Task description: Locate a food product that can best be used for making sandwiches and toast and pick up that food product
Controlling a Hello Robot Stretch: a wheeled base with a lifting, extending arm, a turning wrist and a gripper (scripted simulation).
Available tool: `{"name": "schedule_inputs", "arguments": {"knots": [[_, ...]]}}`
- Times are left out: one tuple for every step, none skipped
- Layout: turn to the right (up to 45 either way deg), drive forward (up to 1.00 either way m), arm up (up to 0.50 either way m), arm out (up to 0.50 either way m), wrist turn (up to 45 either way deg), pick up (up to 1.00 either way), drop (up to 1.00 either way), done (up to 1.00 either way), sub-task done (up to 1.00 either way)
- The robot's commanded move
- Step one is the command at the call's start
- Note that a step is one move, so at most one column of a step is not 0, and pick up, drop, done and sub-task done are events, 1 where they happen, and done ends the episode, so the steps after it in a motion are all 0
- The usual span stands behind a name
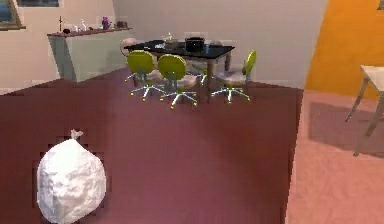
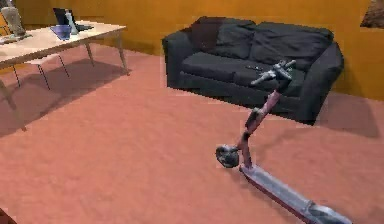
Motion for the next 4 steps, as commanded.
{"name": "schedule_inputs", "arguments": {"knots": [[0.0,1.00,0.00,0.00,0.0,0.00,0.00,0.00,0.00],[0.0,0.15,0.00,0.00,0.0,0.00,0.00,0.00,0.00],[-15.0,0.00,0.00,0.00,0.0,0.00,0.00,0.00,0.00],[0.0,0.70,0.00,0.00,0.0,0.00,0.00,0.00,0.00]]}}
